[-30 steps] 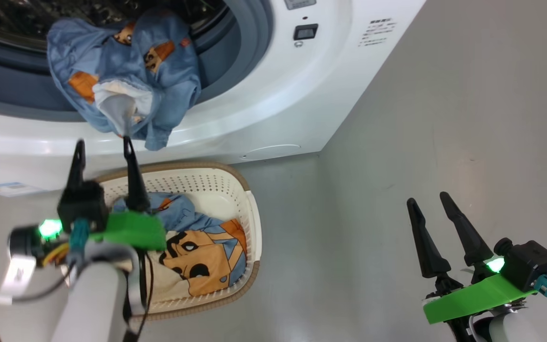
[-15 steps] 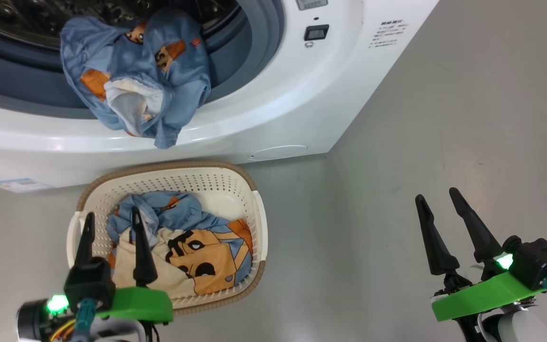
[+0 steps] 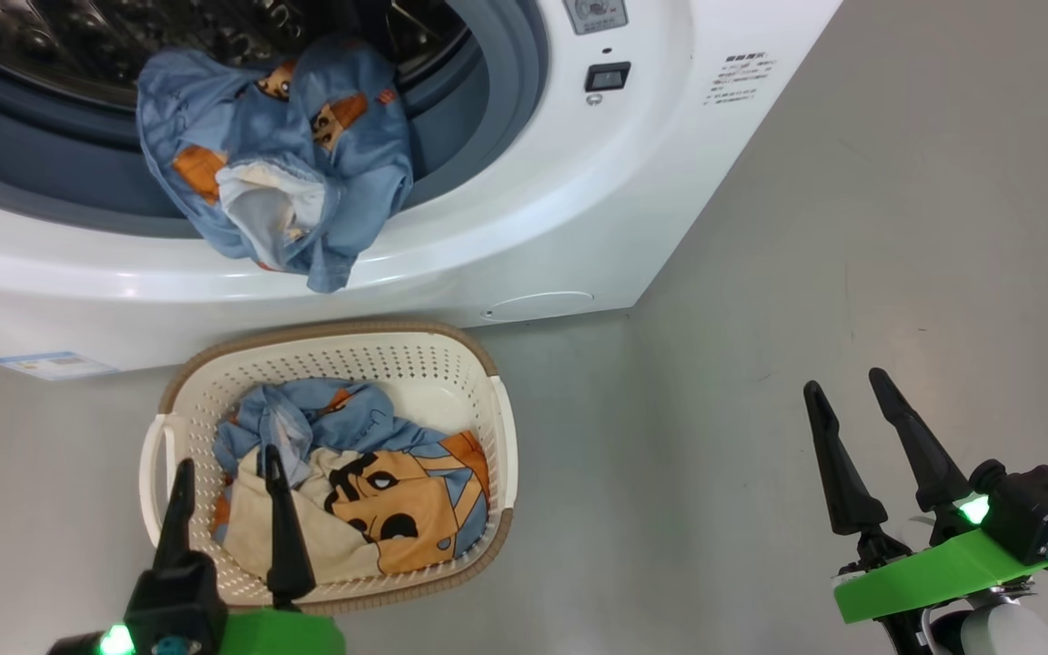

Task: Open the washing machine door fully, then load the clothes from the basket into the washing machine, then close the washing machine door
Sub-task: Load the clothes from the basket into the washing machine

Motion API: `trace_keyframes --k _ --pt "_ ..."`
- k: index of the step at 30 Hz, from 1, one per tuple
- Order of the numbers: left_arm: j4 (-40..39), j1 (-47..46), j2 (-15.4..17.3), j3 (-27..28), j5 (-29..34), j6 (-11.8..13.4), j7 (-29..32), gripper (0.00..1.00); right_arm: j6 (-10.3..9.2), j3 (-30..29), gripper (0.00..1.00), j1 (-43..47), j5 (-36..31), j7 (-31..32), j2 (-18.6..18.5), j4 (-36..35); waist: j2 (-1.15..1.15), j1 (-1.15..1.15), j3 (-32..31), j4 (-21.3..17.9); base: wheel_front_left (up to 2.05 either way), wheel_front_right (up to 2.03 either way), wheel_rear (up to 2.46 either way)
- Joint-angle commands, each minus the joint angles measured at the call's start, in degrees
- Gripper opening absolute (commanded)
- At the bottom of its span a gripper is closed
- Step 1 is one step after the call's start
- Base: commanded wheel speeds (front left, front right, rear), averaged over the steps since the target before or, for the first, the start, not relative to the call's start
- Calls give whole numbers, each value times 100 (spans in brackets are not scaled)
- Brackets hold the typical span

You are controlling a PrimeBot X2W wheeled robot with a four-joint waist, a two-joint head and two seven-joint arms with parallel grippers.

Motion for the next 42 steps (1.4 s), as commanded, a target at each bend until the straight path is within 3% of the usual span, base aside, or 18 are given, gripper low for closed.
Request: trace_keyframes --k 1,13,29,42 --pt "-202 64 30 145 -35 50 11 100 9 115 100 115 -48 -27 -51 -151 0 0 4 -12 0 0 0" --pt "68 -354 121 133 -112 -60 203 100 9 197 100 46 -30 -27 13 -115 0 0 53 -181 0 0 0" --pt "1906 -2331 289 37 -88 -476 411 100 9 324 100 -151 24 -27 113 -69 0 0 274 -556 0 0 0" --pt "3212 -3505 445 63 20 -511 140 100 9 423 100 -337 92 -27 168 -16 0 0 476 -847 0 0 0"
